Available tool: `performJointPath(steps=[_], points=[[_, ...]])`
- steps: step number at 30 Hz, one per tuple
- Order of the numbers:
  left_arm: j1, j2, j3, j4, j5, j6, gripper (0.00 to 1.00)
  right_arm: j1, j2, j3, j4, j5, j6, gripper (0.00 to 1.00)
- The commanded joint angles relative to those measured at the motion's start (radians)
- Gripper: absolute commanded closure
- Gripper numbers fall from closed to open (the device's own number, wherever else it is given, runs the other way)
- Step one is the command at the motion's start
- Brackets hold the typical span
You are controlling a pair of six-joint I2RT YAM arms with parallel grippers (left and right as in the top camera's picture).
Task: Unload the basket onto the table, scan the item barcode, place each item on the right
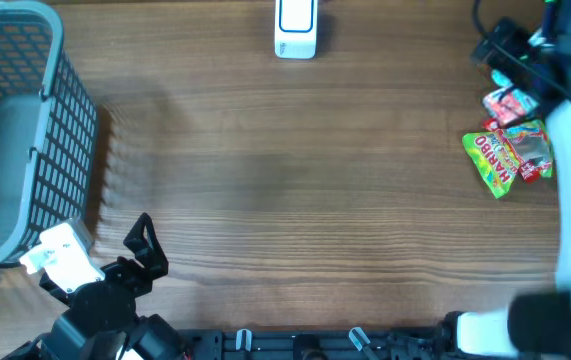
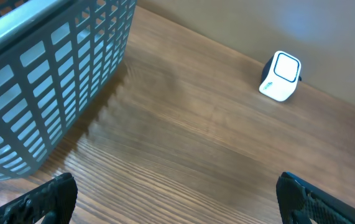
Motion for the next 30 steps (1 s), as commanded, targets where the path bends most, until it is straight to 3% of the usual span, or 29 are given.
performJointPath(steps=[1, 10, 17, 21, 26, 30], points=[[0.006, -0.003, -0.002, 0.0, -0.002, -0.013, 0.0, 0.004, -0.216, 0.031, -0.045, -0.145, -0.017, 0.0], [0.006, -0.003, -0.002, 0.0, -0.002, -0.013, 0.0, 0.004, -0.633, 0.031, -0.295, -0.145, -0.021, 0.0], [0.006, -0.003, -0.003, 0.0, -0.002, -0.013, 0.0, 0.004, -0.817, 0.031, -0.434, -0.103, -0.033, 0.0], [0.006, -0.003, -0.002, 0.0, -0.002, -0.013, 0.0, 0.004, -0.866, 0.023, -0.541, -0.105, -0.135, 0.0], [0.006, -0.003, -0.002, 0.0, -0.002, -0.013, 0.0, 0.004, -0.926, -0.039, -0.529, -0.107, -0.235, 0.0], [0.006, -0.003, -0.002, 0.0, -0.002, -0.013, 0.0, 0.005, -1.041, -0.187, -0.374, -0.146, -0.288, 0.0]])
